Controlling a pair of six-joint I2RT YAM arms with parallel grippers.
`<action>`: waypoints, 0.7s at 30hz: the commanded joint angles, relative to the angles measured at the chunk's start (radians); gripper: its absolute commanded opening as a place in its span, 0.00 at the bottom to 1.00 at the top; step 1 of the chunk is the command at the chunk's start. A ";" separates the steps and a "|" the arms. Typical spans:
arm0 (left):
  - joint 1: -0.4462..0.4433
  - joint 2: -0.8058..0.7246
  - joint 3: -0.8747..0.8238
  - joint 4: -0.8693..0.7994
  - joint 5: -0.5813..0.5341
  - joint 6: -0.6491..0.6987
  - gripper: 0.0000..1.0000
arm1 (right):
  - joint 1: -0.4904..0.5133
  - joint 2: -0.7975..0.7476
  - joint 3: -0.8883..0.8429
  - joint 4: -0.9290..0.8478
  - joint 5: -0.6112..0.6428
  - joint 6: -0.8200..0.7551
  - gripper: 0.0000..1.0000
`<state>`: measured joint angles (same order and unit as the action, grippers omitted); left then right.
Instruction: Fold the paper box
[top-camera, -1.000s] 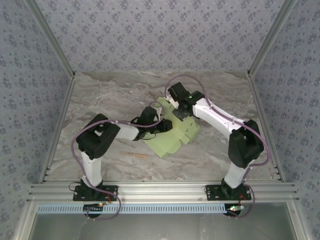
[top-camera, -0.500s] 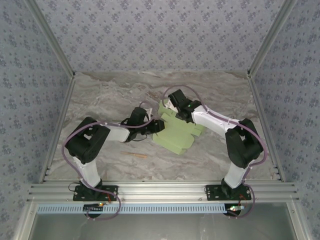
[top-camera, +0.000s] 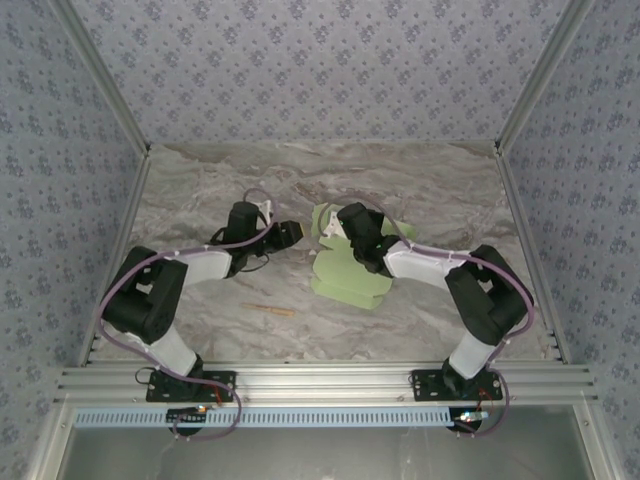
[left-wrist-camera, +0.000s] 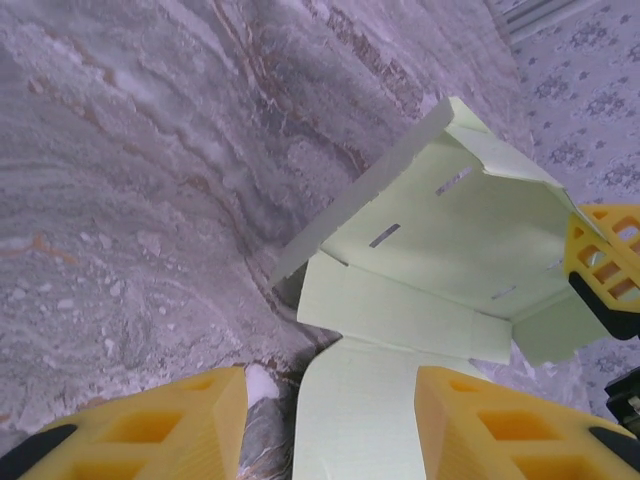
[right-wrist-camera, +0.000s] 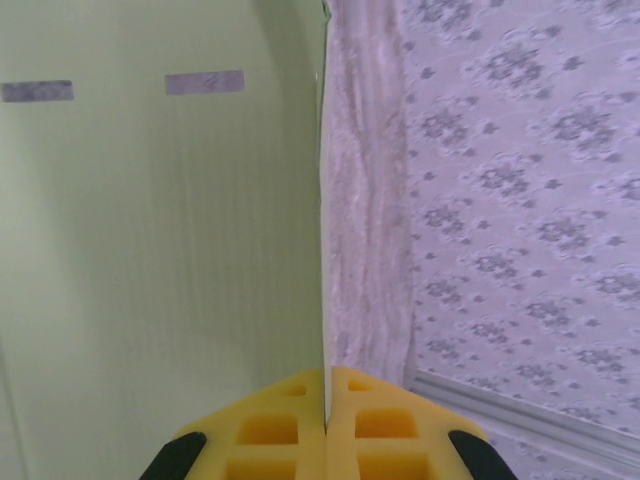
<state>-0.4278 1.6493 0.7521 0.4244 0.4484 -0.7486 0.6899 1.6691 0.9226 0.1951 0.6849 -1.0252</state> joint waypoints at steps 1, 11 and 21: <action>0.015 -0.024 0.048 -0.040 0.039 0.029 0.48 | -0.001 -0.057 -0.048 0.160 -0.007 -0.080 0.04; 0.021 0.002 0.169 -0.163 0.085 0.232 0.53 | -0.143 -0.194 -0.041 -0.157 -0.395 0.014 0.05; -0.076 -0.069 0.326 -0.348 0.080 0.111 0.49 | -0.172 -0.202 -0.005 -0.235 -0.451 0.056 0.05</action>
<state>-0.4770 1.6264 1.0061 0.1459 0.5121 -0.5919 0.5144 1.4750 0.8860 0.0113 0.2646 -0.9966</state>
